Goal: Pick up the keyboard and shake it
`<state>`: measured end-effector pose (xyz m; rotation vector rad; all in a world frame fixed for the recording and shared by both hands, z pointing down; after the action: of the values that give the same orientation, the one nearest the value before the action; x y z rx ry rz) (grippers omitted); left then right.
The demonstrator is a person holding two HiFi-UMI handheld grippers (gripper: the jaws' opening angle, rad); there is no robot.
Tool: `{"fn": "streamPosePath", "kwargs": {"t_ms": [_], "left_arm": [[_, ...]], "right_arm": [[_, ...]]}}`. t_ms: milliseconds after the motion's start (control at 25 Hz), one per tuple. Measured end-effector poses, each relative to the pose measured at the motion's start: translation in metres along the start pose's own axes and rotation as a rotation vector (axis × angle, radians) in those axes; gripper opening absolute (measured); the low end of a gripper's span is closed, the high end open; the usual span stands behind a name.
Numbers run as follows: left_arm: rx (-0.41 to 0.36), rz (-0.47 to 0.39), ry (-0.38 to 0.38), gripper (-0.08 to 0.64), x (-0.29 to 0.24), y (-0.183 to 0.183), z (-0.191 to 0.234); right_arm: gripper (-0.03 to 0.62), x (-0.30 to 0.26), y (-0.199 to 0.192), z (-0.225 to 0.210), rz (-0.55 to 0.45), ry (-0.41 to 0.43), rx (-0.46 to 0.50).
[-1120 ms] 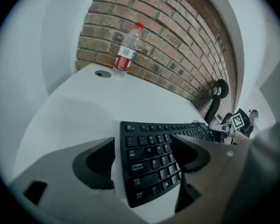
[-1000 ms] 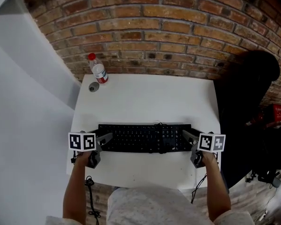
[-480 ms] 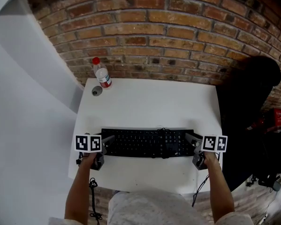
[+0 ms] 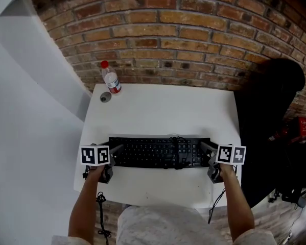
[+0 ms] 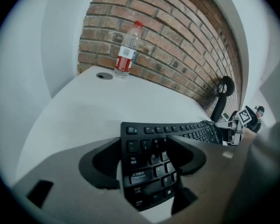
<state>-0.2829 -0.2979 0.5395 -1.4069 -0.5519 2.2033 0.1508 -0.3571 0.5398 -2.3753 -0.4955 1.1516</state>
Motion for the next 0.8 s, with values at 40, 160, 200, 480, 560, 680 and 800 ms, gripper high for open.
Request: {"fn": "streamPosePath", "kwargs": {"t_ms": [40, 160, 200, 480, 560, 680, 800], "left_arm": [[-0.008, -0.020, 0.001, 0.305, 0.002, 0.001, -0.001], [-0.030, -0.059, 0.000, 0.305, 0.008, 0.005, -0.005], [-0.036, -0.068, 0.000, 0.305, 0.010, 0.007, -0.006], [-0.054, -0.103, -0.003, 0.305, 0.025, 0.011, -0.010], [-0.065, -0.120, 0.001, 0.307, 0.029, 0.014, -0.012], [-0.096, -0.161, 0.010, 0.307, 0.035, 0.018, -0.013], [-0.107, -0.180, -0.001, 0.308, 0.037, 0.021, -0.020]], "right_arm": [[0.198, 0.002, 0.001, 0.001, -0.006, 0.005, 0.007], [0.198, 0.008, 0.006, 0.006, -0.031, 0.018, 0.038], [0.198, 0.009, 0.008, 0.008, -0.039, 0.024, 0.052], [0.199, 0.020, 0.018, 0.022, -0.101, 0.062, 0.152], [0.199, 0.023, 0.020, 0.024, -0.116, 0.075, 0.177], [0.199, 0.027, 0.023, 0.028, -0.138, 0.098, 0.219], [0.199, 0.032, 0.027, 0.028, -0.146, 0.105, 0.264]]}}
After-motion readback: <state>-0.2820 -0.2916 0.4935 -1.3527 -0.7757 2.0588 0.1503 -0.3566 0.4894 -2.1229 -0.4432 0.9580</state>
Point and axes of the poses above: the fingertips, and each gripper's own axes: x backward along the fingers, z to its left, y out of its top, the point moved 6 cm from there along x, backward along the fingers, and after that the axes turned 1 degree about -y, right-handed, at the moved point
